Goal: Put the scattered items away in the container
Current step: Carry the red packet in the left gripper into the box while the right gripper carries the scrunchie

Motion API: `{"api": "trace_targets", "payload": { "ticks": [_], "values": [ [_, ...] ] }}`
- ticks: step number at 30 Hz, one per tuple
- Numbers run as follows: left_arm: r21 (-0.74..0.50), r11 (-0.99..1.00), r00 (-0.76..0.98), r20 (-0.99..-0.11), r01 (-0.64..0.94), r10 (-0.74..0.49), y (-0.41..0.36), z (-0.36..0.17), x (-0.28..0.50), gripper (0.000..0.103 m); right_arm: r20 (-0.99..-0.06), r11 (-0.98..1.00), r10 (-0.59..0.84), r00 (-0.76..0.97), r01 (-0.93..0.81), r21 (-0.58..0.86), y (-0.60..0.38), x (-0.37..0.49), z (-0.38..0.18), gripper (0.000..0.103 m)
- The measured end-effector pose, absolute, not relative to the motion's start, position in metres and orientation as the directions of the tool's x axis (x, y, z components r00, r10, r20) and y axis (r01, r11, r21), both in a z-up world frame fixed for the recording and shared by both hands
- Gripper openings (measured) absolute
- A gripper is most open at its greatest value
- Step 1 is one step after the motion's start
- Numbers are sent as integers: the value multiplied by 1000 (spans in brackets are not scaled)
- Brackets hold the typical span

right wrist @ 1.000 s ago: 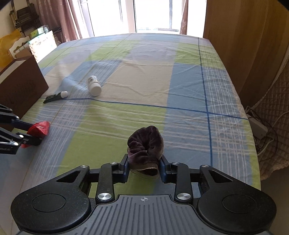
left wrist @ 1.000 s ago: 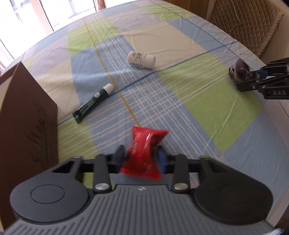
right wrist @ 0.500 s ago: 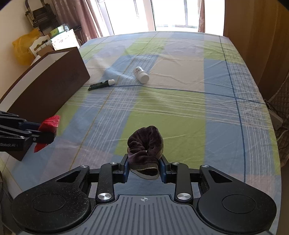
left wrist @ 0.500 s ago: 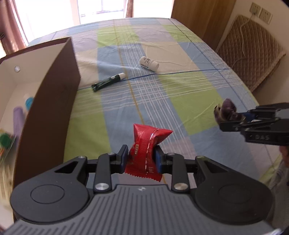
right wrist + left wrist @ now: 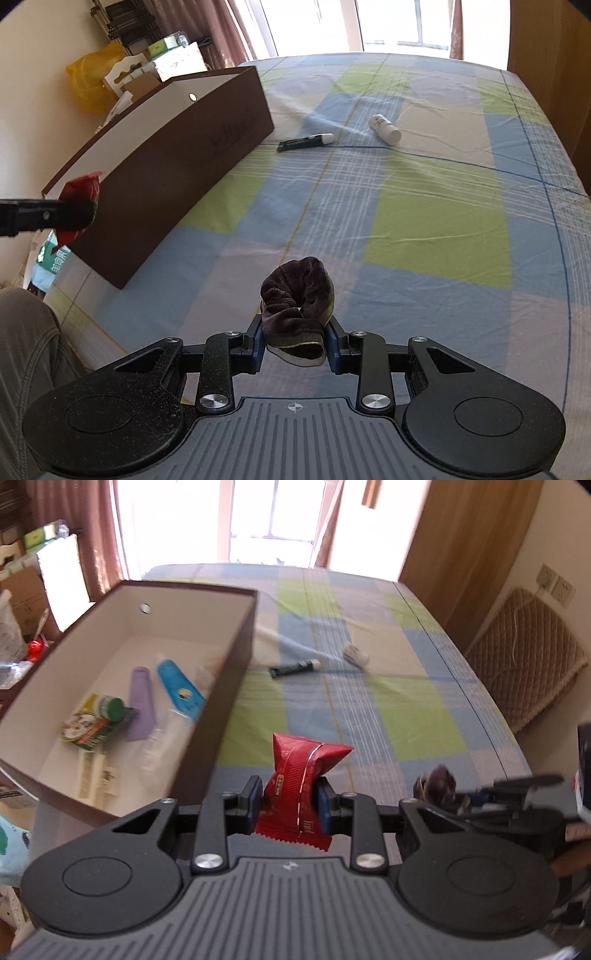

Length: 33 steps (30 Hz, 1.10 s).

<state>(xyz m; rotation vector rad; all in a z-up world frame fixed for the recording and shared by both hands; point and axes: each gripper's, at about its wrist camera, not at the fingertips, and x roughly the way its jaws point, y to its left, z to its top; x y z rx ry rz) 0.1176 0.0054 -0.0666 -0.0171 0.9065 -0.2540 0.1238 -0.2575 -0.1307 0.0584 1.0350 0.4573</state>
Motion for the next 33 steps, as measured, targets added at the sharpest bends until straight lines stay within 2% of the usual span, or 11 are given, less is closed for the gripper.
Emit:
{"api": "trace_targets", "payload": {
  "ticks": [8,16,24,28,33],
  "values": [
    [-117,987,649,-743,112,-162,54,-50,109,26,-807,867,451,382,-404,293,-215,116,-123,35],
    [-94,992,671,-730,90,-130,99,-41,134,26,-730,792,545,412,-539,287,-165,164,-78,35],
    [67,981,690,-719,180,-77,128,-30,203,26,-662,719,600,450,-666,199,-104,244,-34,35],
    [113,968,678,-731,223,-71,134,-40,236,26,-683,702,594,425,-689,182,-73,284,-37,35],
    [99,959,642,-761,267,-100,136,-60,271,26,-734,701,552,396,-697,151,-47,319,-56,35]
  ]
}}
